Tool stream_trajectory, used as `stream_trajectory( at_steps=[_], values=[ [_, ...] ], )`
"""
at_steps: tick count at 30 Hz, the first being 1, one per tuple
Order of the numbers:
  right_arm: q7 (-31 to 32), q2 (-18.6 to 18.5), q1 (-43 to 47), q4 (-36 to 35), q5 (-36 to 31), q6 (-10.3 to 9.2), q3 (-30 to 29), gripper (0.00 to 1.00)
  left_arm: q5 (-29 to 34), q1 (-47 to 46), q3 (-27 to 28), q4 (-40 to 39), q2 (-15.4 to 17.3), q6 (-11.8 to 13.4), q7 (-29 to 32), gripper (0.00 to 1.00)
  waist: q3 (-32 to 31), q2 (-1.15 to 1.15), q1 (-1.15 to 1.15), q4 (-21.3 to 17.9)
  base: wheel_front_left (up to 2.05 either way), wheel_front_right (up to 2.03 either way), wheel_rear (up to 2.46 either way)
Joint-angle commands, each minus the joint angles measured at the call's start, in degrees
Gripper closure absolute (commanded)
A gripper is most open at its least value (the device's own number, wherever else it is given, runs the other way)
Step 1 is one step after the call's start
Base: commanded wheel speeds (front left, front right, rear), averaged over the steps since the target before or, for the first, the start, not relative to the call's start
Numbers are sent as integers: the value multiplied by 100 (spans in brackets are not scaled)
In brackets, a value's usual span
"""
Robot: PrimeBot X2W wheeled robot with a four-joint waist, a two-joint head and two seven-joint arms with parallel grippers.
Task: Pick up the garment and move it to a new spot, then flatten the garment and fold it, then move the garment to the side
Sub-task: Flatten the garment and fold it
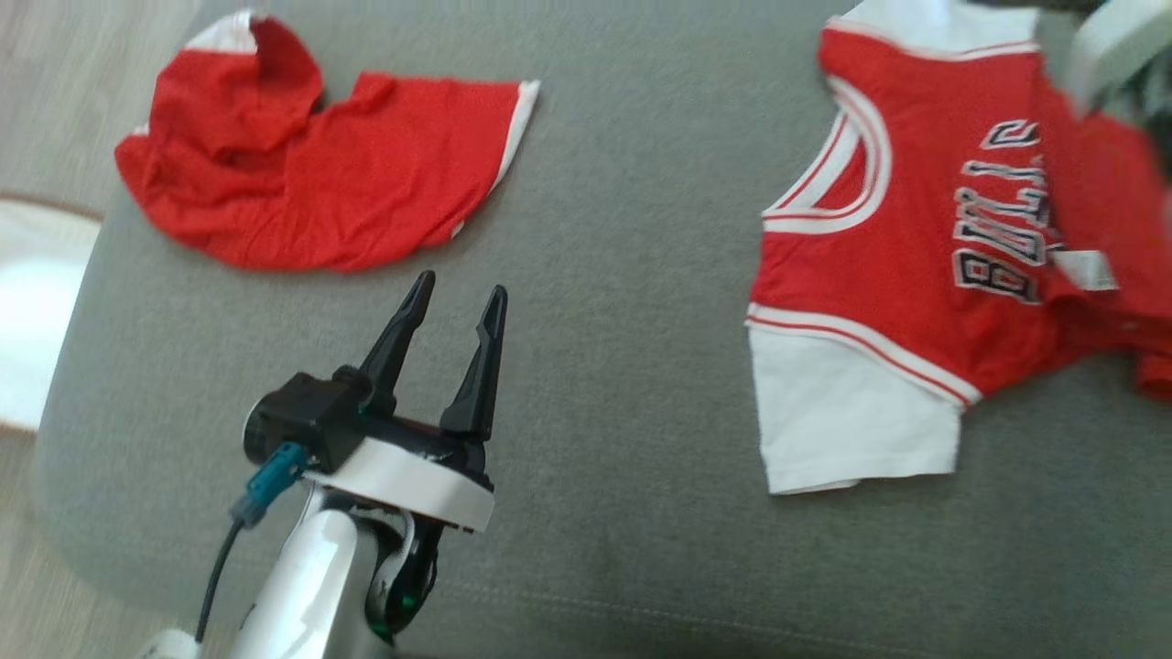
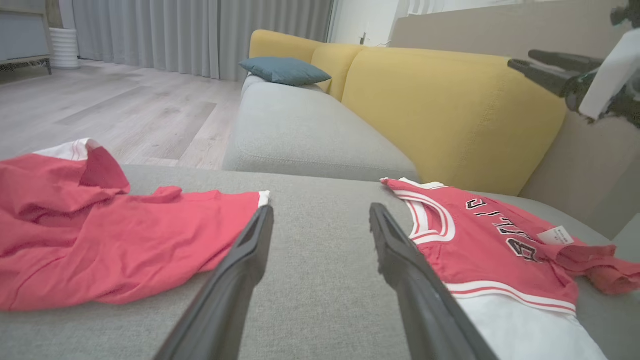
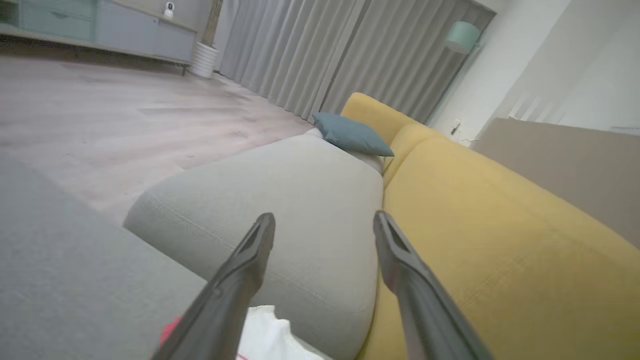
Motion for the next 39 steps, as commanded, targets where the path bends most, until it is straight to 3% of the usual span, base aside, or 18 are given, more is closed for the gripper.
stream_trajectory(
  at_steps=[1, 6, 12, 22, 28, 39],
  values=[
    [-146, 197, 260, -245, 64, 36, -105, 0, 58, -47, 246, -163, 26, 28, -70, 0, -330, 0, 0, -239, 0, 0, 0],
    [-292, 700, 1458, -858, 229, 36, -486, 0, 9, 141, 252, -177, 26, 70, -70, 0, -748, 0, 0, -480, 0, 0, 0],
    [-314, 1305, 3211, -2116, 103, 36, -1032, 0, -71, 408, 183, -201, 26, 149, -70, 0, -1101, 0, 0, -758, 0, 0, 0],
    [-297, 1818, 5356, -3799, -133, 36, -1709, 0, -138, 579, -38, -159, 26, 203, -70, 0, -1229, 0, 0, -1008, 0, 0, 0],
    [-205, 1833, 5814, -4259, 153, 36, -1657, 0, -186, 578, -102, -149, 26, 220, -70, 0, -1172, 0, 0, -1084, 0, 0, 0],
    [-27, 1835, 5716, -4687, 169, 36, -1860, 0, -131, 276, -314, 92, 26, 128, -70, 0, -859, 0, 0, -1157, 0, 0, 0]
  ],
)
